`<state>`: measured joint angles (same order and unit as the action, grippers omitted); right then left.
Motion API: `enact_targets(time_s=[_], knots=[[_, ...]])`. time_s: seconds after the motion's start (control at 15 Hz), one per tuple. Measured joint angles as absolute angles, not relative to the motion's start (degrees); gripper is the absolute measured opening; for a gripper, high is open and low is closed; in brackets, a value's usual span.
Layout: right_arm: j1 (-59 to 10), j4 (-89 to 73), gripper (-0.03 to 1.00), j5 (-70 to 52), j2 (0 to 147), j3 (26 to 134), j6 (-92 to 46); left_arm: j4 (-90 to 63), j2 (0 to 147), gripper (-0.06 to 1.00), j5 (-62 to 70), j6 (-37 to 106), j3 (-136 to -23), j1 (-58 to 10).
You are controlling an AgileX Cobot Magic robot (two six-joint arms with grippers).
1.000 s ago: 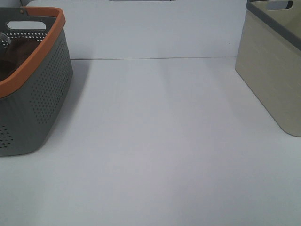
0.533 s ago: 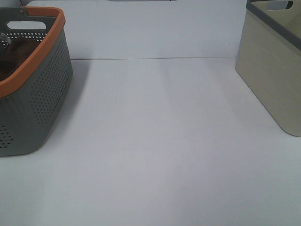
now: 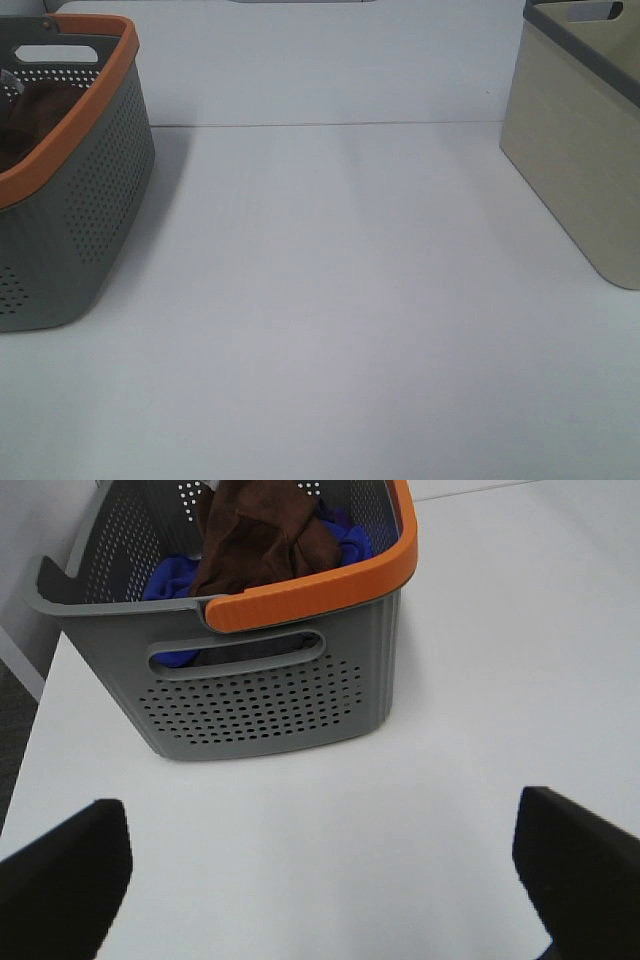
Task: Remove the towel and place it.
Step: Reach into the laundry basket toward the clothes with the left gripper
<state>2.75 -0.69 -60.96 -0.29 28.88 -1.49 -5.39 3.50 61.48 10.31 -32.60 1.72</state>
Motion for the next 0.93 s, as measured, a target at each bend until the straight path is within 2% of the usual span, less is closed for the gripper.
enact_targets(time_s=[0.13, 0.2, 0.53, 0.73, 0.8, 0.87, 0.93], knots=[[2.8, -0.7, 0.74, -61.0, -0.3, 28.9, -1.5, -5.4, 9.6, 0.99, 62.5, 11.1, -36.5, 1.7], [2.8, -0.7, 0.74, -61.0, -0.3, 28.9, -1.5, -5.4, 20.6, 0.99, 63.0, 12.6, -42.9, 1.7], [2.8, -0.7, 0.74, -61.0, -0.3, 28.9, -1.5, -5.3, 48.8, 0.99, 63.8, 20.3, -61.7, 1.7], [2.8, -0.7, 0.74, -61.0, -0.3, 28.9, -1.5, -5.2, 66.1, 0.99, 63.7, 29.2, -75.5, 1.7], [2.8, -0.7, 0.74, -61.0, -0.3, 28.9, -1.5, -4.5, 76.5, 0.98, 63.7, 37.9, -84.1, 1.7], [2.8, -0.7, 0.74, -61.0, -0.3, 28.9, -1.5, -4.5, 76.5, 0.98, 63.7, 37.9, -84.1, 1.7], [2.8, -0.7, 0.74, -61.0, -0.3, 28.9, -1.5, -3.2, 82.7, 0.98, 63.7, 43.4, -89.8, 1.7]])
